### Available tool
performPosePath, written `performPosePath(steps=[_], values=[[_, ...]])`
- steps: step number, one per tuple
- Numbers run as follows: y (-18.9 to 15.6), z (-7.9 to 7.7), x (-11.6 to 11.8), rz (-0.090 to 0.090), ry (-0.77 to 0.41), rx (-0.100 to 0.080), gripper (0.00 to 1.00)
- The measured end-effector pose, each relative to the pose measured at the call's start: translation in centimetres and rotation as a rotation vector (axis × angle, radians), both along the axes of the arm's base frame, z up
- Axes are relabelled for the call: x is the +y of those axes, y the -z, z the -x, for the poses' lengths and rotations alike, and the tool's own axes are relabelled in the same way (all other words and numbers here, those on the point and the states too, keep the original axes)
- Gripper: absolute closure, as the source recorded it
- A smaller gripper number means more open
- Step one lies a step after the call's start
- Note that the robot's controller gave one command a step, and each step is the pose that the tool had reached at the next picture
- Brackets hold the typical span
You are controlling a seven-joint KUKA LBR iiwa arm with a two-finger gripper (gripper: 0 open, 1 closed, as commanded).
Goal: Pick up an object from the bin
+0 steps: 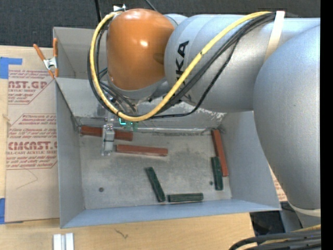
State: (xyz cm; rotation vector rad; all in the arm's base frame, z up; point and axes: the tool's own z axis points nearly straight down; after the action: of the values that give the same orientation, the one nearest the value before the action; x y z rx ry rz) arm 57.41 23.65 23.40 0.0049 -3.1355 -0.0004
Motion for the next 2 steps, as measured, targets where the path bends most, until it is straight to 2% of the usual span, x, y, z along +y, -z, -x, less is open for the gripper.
performPosePath(steps=[1,2], values=[[-0.5,-0.2,-0.1,-0.001,0.002,-0.008,0.00],[5.0,0.6,-2.0,-0.003,0.013,-0.012,0.00]])
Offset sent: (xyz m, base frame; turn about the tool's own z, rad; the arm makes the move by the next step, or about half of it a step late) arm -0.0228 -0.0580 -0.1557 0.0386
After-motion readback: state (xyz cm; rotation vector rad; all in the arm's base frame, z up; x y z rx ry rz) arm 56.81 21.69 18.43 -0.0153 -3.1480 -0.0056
